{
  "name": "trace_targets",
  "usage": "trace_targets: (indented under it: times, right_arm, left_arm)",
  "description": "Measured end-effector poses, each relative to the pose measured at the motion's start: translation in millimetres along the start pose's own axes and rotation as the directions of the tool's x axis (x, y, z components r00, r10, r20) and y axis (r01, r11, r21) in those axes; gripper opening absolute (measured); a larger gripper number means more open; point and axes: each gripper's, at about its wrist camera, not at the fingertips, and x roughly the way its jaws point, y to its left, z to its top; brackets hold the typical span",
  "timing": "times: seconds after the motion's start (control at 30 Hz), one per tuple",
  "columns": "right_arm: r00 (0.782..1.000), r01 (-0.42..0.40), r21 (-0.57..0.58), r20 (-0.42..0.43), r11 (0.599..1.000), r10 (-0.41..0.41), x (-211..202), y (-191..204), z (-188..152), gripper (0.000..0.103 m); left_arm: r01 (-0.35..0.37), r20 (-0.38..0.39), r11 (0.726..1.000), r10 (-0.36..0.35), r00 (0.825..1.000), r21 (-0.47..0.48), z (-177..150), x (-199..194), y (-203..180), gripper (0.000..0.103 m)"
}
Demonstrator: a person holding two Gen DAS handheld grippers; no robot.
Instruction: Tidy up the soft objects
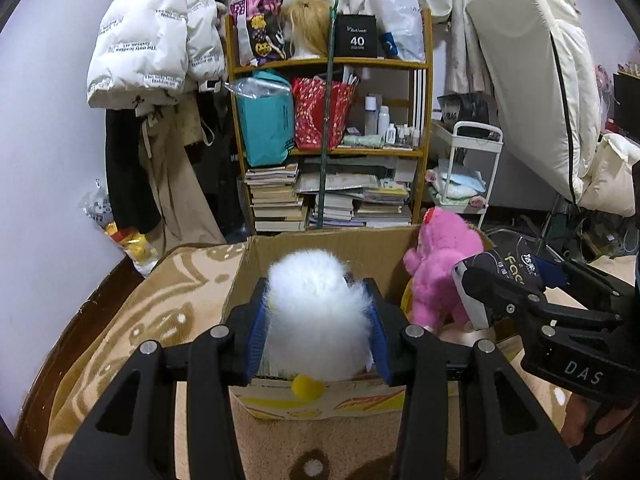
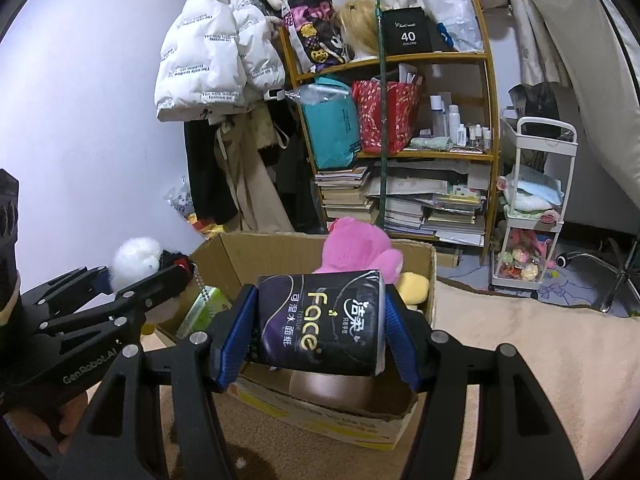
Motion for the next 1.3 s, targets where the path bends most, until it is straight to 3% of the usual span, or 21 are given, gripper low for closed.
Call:
trace_targets:
  times: [0.47,0.9,1.0,1.3]
  right_arm:
    - [1.0,-0.004,0.001,-0.004,1.0,0.004,7.0,3.9,0.4,0.066]
    - [1.0,0.0,0.001,-0.009,1.0,0.0,10.1,8.1,0.5,0.067]
    - [1.0,-0.002,0.001,-0.022,1.0,0.002,11.4,7.9,0.3,0.067]
    - [1.0,0.026,0.026,-0.006,0.999,-0.026,0.1,2.4,-0.1,0.085]
  left_arm:
    - [0.002,-0.045,1.0,-0.002,0.999,0.014,-7.4,9.4,0.3,0.045]
    - [-0.032,-0.054,0.999,0.032,0.998,0.004,-10.0,4.5,9.5,0.056]
    - [-0.054,-0.061,0.998,0.055,0.997,0.012,-11.9,2.9,12.4,0.064]
    - [-0.087,-0.079,0.996,0.087,0.993,-0.003,-15.7,-10.7,24.1,0.072]
